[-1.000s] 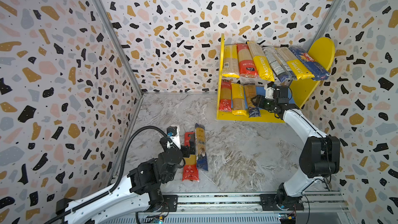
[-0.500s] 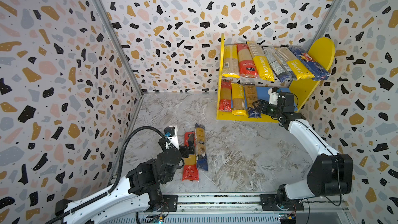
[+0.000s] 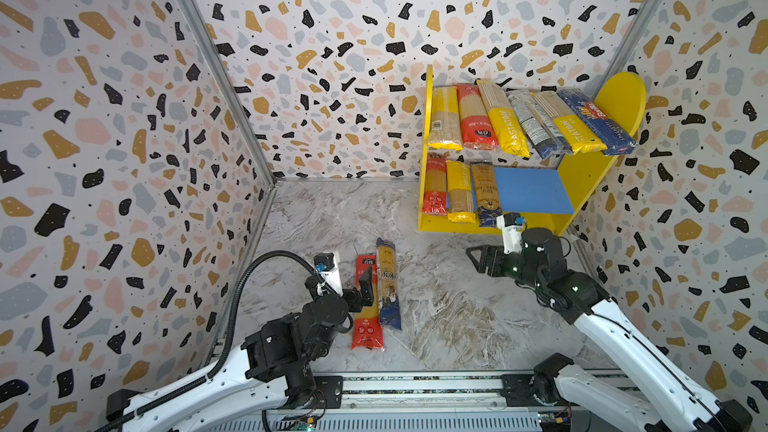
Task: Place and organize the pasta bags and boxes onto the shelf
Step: 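Open the right gripper and move it back over the table bags, then lower the right gripper onto the blue-and-yellow bag and grasp it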
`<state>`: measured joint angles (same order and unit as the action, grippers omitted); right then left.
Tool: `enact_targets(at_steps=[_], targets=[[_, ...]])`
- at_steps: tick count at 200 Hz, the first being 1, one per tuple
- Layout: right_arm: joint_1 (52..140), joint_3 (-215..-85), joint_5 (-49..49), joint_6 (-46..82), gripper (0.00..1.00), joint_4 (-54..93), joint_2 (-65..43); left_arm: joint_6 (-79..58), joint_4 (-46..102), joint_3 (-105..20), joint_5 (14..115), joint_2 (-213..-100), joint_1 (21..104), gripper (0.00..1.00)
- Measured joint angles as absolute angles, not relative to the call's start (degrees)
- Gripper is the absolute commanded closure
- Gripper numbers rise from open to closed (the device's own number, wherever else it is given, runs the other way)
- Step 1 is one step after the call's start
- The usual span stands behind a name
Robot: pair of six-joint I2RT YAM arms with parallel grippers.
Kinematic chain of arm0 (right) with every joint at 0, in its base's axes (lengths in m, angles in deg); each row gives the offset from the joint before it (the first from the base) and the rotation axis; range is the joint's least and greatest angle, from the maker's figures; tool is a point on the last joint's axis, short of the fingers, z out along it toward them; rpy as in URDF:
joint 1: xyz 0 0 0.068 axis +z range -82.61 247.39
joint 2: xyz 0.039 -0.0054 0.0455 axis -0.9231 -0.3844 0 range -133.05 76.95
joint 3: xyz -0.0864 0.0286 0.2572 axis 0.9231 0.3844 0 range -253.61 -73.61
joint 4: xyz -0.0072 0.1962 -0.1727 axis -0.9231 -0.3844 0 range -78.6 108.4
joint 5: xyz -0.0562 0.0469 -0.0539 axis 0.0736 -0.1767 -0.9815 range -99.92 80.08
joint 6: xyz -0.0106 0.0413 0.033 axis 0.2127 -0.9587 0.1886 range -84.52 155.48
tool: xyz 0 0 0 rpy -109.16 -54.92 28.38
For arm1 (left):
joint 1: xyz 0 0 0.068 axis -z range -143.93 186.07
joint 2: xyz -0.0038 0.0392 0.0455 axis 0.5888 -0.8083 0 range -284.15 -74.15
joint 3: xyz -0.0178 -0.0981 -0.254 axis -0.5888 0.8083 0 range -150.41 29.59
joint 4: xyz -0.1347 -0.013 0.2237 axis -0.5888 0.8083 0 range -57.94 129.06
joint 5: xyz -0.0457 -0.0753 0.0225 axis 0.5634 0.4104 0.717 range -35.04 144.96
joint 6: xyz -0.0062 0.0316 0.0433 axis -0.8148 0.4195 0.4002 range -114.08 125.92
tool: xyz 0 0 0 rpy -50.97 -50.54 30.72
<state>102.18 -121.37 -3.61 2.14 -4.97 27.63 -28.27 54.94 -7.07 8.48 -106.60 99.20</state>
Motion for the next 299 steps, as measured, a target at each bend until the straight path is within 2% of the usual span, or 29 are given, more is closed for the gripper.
enact_targets(at_steps=[38,93,126,184,228,253,299], targets=[[116.14,-115.78,-9.75,-5.29,0.07,-4.03,26.65,-30.24,56.77,-7.07,9.8,-103.06,99.2,0.01],[126.42,-115.69,-12.18,-10.19,0.06,6.06,2.78,-32.36,60.58,-7.07,9.97,-97.37,99.2,0.01],[128.38,-122.4,-12.0,-10.17,0.05,9.49,-9.65,-32.93,62.3,-7.0,9.93,-95.23,99.2,0.01],[130.31,-133.46,-12.03,-8.77,0.05,12.38,-21.94,-32.93,64.4,-7.03,9.6,-94.73,99.2,0.01],[132.16,-139.76,-12.64,-7.5,0.05,9.87,-29.46,-32.93,64.93,-7.03,9.45,-94.71,99.2,0.0],[133.93,-145.18,-16.25,-7.31,0.05,4.51,-34.11,-32.93,65.03,-7.03,9.45,-94.71,99.2,0.01],[134.85,-147.8,-19.96,-7.55,0.09,0.51,-35.18,-32.95,65.03,-7.03,9.45,-94.75,99.2,0.01]])
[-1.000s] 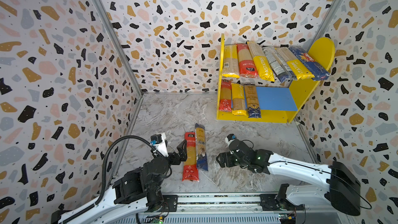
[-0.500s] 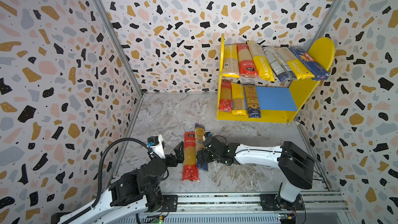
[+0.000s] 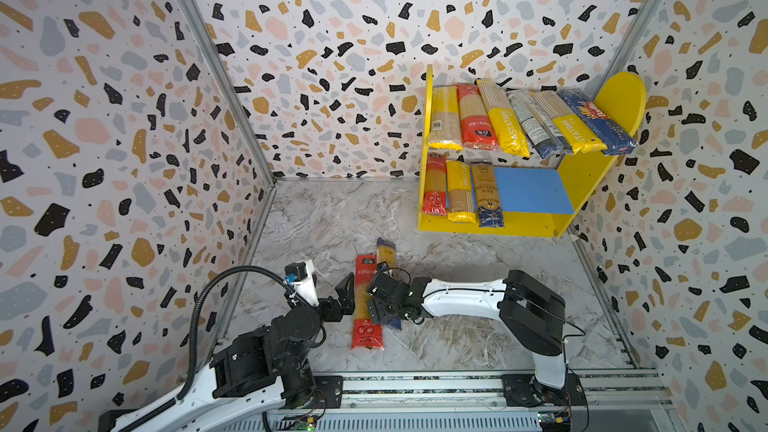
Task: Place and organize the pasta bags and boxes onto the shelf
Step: 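Lower the right gripper onto the blue-and-yellow bag and grasp it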
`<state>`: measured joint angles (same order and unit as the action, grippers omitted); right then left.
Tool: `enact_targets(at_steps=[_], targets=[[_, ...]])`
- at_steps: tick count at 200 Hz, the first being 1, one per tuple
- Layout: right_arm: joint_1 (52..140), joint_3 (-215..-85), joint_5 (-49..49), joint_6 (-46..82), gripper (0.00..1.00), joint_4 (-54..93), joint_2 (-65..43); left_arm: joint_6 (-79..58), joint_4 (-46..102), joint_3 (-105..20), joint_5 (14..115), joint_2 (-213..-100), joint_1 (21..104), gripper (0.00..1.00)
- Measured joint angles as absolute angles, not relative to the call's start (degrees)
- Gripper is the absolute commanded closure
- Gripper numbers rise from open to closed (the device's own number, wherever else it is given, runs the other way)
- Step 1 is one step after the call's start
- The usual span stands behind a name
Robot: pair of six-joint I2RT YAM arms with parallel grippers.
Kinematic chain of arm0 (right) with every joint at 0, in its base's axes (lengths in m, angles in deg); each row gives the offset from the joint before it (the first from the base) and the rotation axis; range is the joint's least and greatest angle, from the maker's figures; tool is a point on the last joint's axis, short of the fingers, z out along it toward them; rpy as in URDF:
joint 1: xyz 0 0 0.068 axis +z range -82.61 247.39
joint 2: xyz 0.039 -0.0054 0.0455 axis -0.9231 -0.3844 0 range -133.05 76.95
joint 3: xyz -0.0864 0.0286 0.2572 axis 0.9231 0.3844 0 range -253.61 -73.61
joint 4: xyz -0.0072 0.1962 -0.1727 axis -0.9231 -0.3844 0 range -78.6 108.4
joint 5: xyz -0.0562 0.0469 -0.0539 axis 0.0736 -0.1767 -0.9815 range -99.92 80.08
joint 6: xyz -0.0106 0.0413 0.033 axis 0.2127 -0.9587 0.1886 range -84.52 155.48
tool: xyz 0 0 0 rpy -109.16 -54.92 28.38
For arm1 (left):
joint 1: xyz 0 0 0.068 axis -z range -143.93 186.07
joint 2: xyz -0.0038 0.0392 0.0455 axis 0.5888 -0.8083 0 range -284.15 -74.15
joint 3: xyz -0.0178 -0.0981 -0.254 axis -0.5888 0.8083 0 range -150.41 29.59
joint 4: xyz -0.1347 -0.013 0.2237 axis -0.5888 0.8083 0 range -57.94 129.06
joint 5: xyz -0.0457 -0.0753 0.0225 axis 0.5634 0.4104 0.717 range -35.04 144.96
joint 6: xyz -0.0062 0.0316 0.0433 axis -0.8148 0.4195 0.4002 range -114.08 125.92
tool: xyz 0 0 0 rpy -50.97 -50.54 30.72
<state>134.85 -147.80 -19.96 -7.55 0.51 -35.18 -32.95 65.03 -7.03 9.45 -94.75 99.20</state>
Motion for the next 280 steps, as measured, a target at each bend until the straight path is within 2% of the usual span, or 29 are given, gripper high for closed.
enact_targets(at_steps=[45,104,192,210,244,280], targets=[[134.07,-142.97,-18.34,-7.94,0.1,5.08,-33.28,-32.95,65.08,-7.03,9.42,-95.06,99.2,0.0],[130.74,-132.7,-17.21,-7.52,0.1,7.44,-25.65,-32.95,65.14,-7.05,8.92,-95.71,99.2,0.0],[131.49,-138.9,-21.25,-4.68,0.12,2.41,-30.46,-33.39,65.1,-7.05,8.88,-97.96,99.2,0.0],[131.86,-141.0,-22.87,-3.96,0.19,1.28,-32.3,-33.71,65.1,-7.05,8.79,-97.96,99.2,0.01],[132.16,-142.6,-24.42,-3.7,0.5,0.4,-33.83,-33.82,65.1,-7.05,8.55,-97.96,99.2,0.01],[132.16,-140.7,-24.18,-5.01,0.7,1.49,-32.28,-33.85,65.1,-7.05,8.13,-97.96,99.2,0.01]])
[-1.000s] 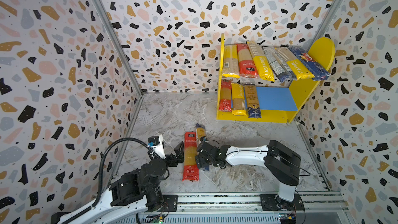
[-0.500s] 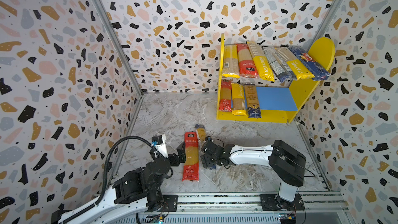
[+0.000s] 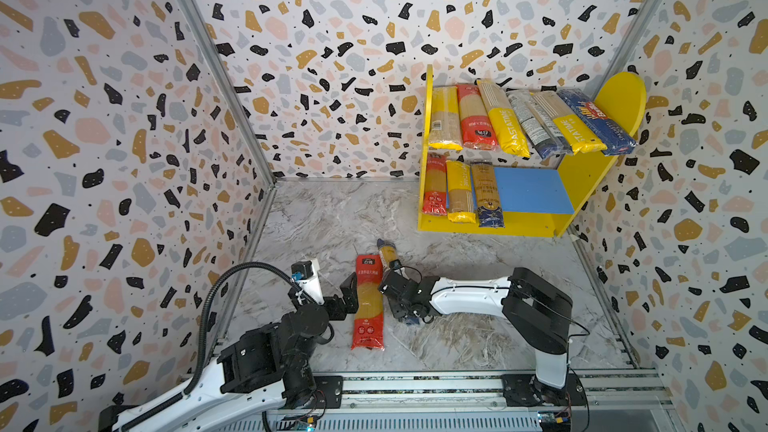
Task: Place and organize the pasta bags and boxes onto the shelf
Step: 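Lower the right gripper onto the blue-and-yellow bag and grasp it, then lift the blue-and-yellow bag upright with the right gripper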
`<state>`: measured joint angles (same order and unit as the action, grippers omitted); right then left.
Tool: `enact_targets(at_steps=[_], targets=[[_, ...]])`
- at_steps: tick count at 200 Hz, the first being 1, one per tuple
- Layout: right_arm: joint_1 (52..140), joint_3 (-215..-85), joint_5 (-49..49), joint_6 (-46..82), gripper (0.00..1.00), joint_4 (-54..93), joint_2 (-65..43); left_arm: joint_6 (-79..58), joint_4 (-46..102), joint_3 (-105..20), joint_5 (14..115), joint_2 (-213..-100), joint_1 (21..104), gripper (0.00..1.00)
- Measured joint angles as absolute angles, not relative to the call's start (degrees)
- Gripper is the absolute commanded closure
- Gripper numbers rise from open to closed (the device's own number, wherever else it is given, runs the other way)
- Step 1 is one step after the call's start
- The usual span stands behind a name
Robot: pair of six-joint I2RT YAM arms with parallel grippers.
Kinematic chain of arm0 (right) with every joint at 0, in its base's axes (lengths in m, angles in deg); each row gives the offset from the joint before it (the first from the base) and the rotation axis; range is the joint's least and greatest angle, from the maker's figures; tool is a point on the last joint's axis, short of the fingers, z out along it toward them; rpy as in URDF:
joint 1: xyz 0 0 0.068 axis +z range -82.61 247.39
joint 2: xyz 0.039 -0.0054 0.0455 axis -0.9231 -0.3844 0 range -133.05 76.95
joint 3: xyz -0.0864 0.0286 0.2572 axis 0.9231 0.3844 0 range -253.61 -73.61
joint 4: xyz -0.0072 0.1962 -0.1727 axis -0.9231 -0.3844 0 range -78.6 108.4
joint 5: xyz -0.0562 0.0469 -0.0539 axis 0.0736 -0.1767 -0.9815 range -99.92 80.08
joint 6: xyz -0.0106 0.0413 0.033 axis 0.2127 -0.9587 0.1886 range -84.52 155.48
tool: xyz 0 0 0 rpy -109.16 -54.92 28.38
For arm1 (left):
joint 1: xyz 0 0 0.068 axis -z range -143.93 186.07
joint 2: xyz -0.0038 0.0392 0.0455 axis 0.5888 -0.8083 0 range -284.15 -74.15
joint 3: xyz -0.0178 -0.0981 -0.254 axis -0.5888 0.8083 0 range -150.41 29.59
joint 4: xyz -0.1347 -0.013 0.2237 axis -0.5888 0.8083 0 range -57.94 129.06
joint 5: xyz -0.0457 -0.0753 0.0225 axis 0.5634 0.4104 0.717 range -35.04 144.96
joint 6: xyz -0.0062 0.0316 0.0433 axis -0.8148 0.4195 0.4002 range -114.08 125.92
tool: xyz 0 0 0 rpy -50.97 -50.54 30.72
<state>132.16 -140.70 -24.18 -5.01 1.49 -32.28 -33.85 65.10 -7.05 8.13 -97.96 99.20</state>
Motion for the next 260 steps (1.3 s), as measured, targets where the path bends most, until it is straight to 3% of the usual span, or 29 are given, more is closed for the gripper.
enact_targets(at_steps=[42,114,194,260], targets=[[130.35,-129.44,-17.86,-4.88,0.84,10.57,-24.21,-33.82,65.06,-7.05,7.87,-98.16,99.2,0.01],[126.83,-113.09,-5.95,-3.81,0.92,14.5,-8.08,-33.78,64.47,-7.05,7.96,-100.56,99.2,0.0],[124.45,-104.02,-0.01,-4.4,0.92,6.87,16.12,-33.5,62.3,-8.01,7.96,-104.78,99.2,0.01],[117.41,-103.28,0.19,-3.79,0.92,-1.87,35.68,-31.14,59.53,-10.7,7.94,-109.72,99.2,0.01]])
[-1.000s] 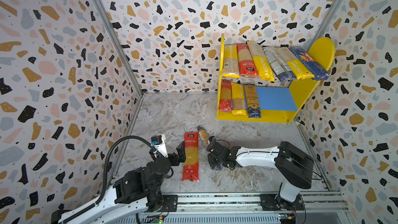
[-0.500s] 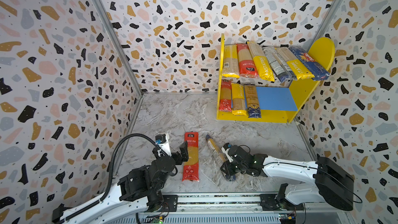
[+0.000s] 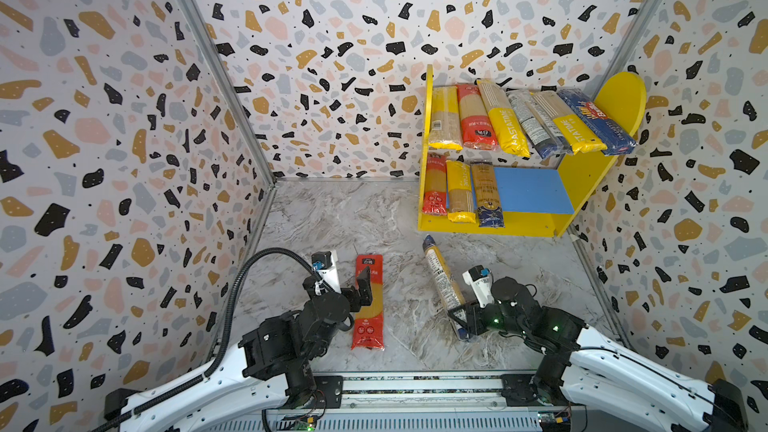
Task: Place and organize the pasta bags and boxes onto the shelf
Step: 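Lift the blue-and-yellow bag upright with the right gripper, then carry the blue-and-yellow bag onto the blue shelf beside SPAGHETTI 4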
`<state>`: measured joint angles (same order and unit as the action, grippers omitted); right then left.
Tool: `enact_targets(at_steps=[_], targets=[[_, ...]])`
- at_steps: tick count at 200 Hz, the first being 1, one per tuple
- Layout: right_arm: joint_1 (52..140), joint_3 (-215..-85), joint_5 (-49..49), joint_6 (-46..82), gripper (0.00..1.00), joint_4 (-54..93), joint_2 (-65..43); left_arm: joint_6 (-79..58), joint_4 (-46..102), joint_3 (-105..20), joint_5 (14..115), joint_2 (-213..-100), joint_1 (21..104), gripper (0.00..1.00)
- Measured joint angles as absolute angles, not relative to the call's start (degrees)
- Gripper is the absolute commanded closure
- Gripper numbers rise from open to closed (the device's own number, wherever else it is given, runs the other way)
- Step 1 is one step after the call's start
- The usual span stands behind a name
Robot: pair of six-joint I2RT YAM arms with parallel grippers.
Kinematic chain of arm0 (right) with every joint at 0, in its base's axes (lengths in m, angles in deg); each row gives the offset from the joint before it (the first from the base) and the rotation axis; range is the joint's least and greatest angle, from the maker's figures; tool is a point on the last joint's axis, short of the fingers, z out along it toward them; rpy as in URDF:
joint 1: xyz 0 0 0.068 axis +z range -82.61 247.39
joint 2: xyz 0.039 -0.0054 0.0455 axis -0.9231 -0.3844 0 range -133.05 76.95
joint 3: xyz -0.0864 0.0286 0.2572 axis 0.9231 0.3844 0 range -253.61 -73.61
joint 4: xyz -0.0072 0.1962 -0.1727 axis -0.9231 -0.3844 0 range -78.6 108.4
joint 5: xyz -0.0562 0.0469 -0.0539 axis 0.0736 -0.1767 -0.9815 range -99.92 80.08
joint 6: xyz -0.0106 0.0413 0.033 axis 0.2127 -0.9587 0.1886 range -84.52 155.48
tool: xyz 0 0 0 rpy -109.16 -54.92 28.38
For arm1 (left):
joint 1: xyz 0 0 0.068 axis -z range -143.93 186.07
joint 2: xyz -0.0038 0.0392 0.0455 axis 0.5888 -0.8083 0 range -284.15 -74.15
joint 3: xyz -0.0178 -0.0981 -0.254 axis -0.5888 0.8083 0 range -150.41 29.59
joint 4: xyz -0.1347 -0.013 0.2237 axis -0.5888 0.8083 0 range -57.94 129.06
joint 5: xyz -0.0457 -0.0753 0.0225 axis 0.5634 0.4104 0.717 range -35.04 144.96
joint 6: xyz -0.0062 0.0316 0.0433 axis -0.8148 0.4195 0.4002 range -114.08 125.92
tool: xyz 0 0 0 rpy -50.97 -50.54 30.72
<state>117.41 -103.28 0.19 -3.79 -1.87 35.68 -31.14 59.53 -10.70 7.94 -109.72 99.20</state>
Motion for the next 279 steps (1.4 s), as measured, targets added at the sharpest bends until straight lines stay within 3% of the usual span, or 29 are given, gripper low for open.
enact_targets(at_steps=[123,219,279], targets=[[99.44,-119.91,-9.36,4.37,0.92,-20.97,37.21,-24.16,52.01,-15.55,9.64,-119.06,99.2,0.0],[78.4,-128.65,-11.98,15.16,0.92,-17.94,18.98,-22.35,50.13,-15.42,9.16,-115.71,99.2,0.01],[71.69,-137.18,-8.97,20.13,0.92,-12.06,6.13,-22.17,50.61,-14.33,7.44,-112.39,99.2,0.01]])
